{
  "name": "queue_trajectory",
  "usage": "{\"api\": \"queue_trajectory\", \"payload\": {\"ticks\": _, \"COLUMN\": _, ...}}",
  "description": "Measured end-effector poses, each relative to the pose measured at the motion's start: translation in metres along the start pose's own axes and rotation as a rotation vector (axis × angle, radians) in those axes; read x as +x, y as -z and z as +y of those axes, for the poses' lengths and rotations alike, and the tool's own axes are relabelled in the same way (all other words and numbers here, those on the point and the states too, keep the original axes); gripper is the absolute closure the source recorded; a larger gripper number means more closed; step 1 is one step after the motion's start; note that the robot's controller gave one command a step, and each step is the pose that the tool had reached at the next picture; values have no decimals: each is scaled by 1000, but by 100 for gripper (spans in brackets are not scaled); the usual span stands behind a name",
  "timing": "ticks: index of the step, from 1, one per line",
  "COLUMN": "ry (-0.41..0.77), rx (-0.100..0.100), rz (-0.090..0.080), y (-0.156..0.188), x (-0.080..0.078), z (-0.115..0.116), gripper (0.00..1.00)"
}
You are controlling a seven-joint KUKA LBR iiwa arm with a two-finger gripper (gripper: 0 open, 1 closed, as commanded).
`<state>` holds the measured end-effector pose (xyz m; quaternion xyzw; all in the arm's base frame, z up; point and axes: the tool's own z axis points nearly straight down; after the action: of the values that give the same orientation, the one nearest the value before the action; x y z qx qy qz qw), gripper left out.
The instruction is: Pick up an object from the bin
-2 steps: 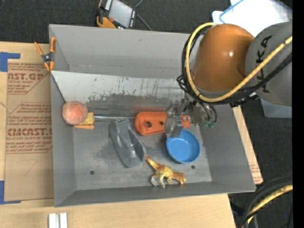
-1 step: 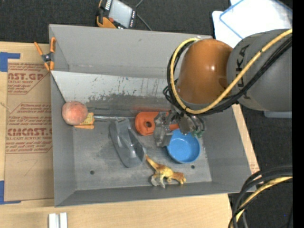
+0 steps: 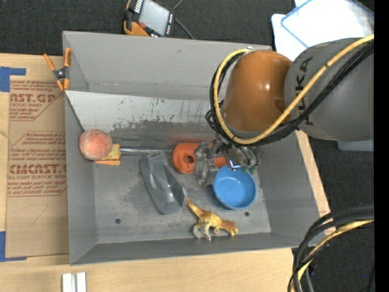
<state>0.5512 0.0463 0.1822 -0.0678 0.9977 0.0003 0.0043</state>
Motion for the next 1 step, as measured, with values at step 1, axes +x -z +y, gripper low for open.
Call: {"api": "queue_trajectory", "payload": {"ticks": 1, "ry": 224, "rx": -3, "rz": 9, "y": -37, "x": 29, "z": 16, "gripper": 0}}
